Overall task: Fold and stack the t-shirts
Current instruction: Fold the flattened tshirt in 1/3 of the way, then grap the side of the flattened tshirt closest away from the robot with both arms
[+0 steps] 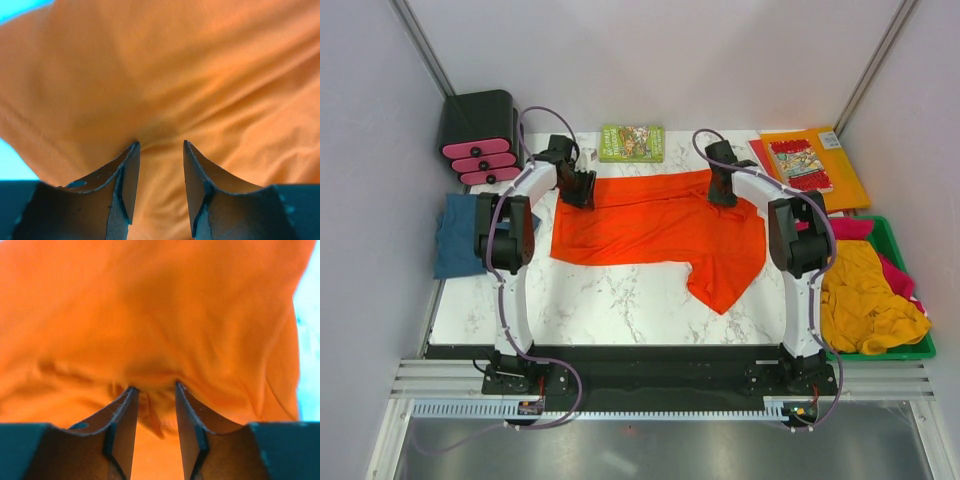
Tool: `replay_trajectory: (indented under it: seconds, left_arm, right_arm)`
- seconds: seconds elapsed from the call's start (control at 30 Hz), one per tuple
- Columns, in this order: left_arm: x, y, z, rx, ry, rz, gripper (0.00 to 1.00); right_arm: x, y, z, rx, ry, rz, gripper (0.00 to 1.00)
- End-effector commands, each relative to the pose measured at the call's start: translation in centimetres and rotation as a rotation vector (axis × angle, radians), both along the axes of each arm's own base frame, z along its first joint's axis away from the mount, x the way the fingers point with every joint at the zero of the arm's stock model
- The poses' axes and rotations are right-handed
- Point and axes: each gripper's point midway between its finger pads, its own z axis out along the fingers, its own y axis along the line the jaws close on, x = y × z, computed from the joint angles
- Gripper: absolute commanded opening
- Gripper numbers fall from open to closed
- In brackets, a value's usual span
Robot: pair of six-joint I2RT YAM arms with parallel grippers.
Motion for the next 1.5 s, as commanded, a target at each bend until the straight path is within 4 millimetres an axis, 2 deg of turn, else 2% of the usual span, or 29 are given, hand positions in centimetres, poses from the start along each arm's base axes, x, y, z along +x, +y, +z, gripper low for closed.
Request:
replay_trajectory:
  seconds: [0.0,0.03,0.07,0.1,0.13,0.17,0.2,0.23,0.27,0.3,0.33,0.37,0.4,0.43,0.5,0.53,0.57,0.6,0.63,0.67,0.7,0.83,0.9,1.0,1.07,1.1,1.17,1.27,1.47]
  left_arm:
    - [0.0,-0.3,8.6,-0.074,-0.177,0.003,0.49]
    - [-1.0,-0.2,8.8,-0.075,-0.177,0.004,0.50]
    - [-1.6,-0.1,12.0,-0.086,-0.247,0.004,0.50]
    - [-2.3,0.0,12.9,-0.091,-0.270,0.006,0.52]
    - [-3.5,0.2,12.4,-0.092,-0.265,0.006,0.52]
    - [-4.3,0.3,13.2,-0.092,-0.285,0.007,0.52]
    - [-5.2,0.7,15.2,-0.092,-0.333,0.013,0.52]
    - [-6.6,1.1,14.6,-0.087,-0.325,0.017,0.53]
    - [-7.4,1.5,14.7,-0.086,-0.330,0.028,0.53]
    - [-8.3,2.2,16.5,-0.091,-0.378,0.046,0.54]
    - [-9.5,2.7,15.5,-0.087,-0.357,0.057,0.55]
    - [-10.1,3.1,15.5,-0.082,-0.364,0.066,0.56]
    - [-10.6,4.0,15.7,-0.065,-0.377,0.088,0.57]
    - [-11.7,4.5,15.8,-0.060,-0.391,0.097,0.58]
    - [-12.5,5.7,15.0,-0.042,-0.408,0.127,0.62]
    - [-12.8,6.1,15.4,-0.035,-0.437,0.156,0.73]
    - [-11.8,7.2,15.9,-0.003,-0.506,0.201,0.84]
    - [-12.2,7.5,14.4,0.009,-0.501,0.217,0.87]
    - [-11.9,7.8,14.8,0.008,-0.554,0.239,0.90]
    - [-10.3,8.3,16.0,0.011,-0.672,0.272,0.93]
    - [-10.8,8.4,13.9,0.011,-0.670,0.277,0.95]
    - [-9.3,9.0,11.3,0.026,-0.741,0.304,1.00]
    - [-8.7,9.6,10.2,0.060,-0.837,0.311,1.00]
    - [-9.1,9.6,8.4,0.065,-0.800,0.307,1.00]
    - [-9.3,8.6,9.9,-0.031,-0.907,0.318,1.00]
    - [-11.0,8.0,8.6,-0.065,-0.942,0.301,1.00]
    - [-11.1,7.2,10.0,-0.057,-1.074,0.261,1.00]
    - [-12.6,7.2,7.0,-0.043,-1.036,0.254,1.00]
    - [-11.8,7.4,7.7,-0.043,-1.050,0.270,1.00]
  right_arm:
    - [-0.5,1.7,8.0,0.010,-0.178,0.046,0.45]
    - [-0.7,2.0,9.3,0.017,-0.204,0.055,0.46]
    - [-1.2,2.7,12.0,0.023,-0.256,0.076,0.47]
    - [-1.9,2.9,12.5,0.020,-0.263,0.087,0.47]
    - [-2.5,3.0,13.4,0.019,-0.278,0.096,0.48]
    - [-3.5,3.6,15.9,0.029,-0.331,0.113,0.48]
    - [-4.8,3.5,15.2,0.008,-0.316,0.137,0.48]
    - [-5.5,3.5,15.8,0.004,-0.338,0.142,0.48]
    - [-6.8,3.8,18.1,0.018,-0.394,0.161,0.48]
    - [-8.2,3.5,16.9,-0.001,-0.381,0.182,0.49]
    - [-9.1,3.5,17.3,0.001,-0.395,0.195,0.50]
    - [-10.6,3.8,19.4,0.024,-0.454,0.218,0.50]
    - [-12.0,3.3,18.2,0.003,-0.441,0.236,0.51]
    - [-13.2,2.6,20.0,0.002,-0.494,0.225,0.51]
    - [-15.3,2.9,19.9,-0.020,-0.508,0.263,0.51]
    - [-16.3,1.9,21.7,-0.055,-0.565,0.242,0.51]
    - [-17.5,2.8,21.5,-0.070,-0.574,0.273,0.52]
    - [-18.2,2.6,22.0,-0.089,-0.596,0.269,0.53]
    - [-19.0,1.1,23.5,-0.144,-0.648,0.198,0.54]
    - [-20.1,1.8,23.4,-0.160,-0.663,0.219,0.56]
    - [-20.6,1.7,24.0,-0.174,-0.694,0.198,0.59]
    - [-23.2,1.2,26.2,-0.186,-0.822,0.152,0.69]
    - [-24.3,1.2,26.5,-0.203,-0.841,0.147,0.73]
    - [-25.8,1.4,26.8,-0.228,-0.850,0.140,0.79]
    - [-26.7,2.3,26.6,-0.235,-0.853,0.163,0.82]
    - [-27.1,2.0,26.5,-0.262,-0.857,0.140,0.84]
    - [-28.0,3.4,26.4,-0.266,-0.870,0.165,0.87]
    - [-29.2,5.0,26.2,-0.293,-0.904,0.172,0.93]
    - [-29.8,7.8,24.8,-0.304,-0.951,0.155,0.98]
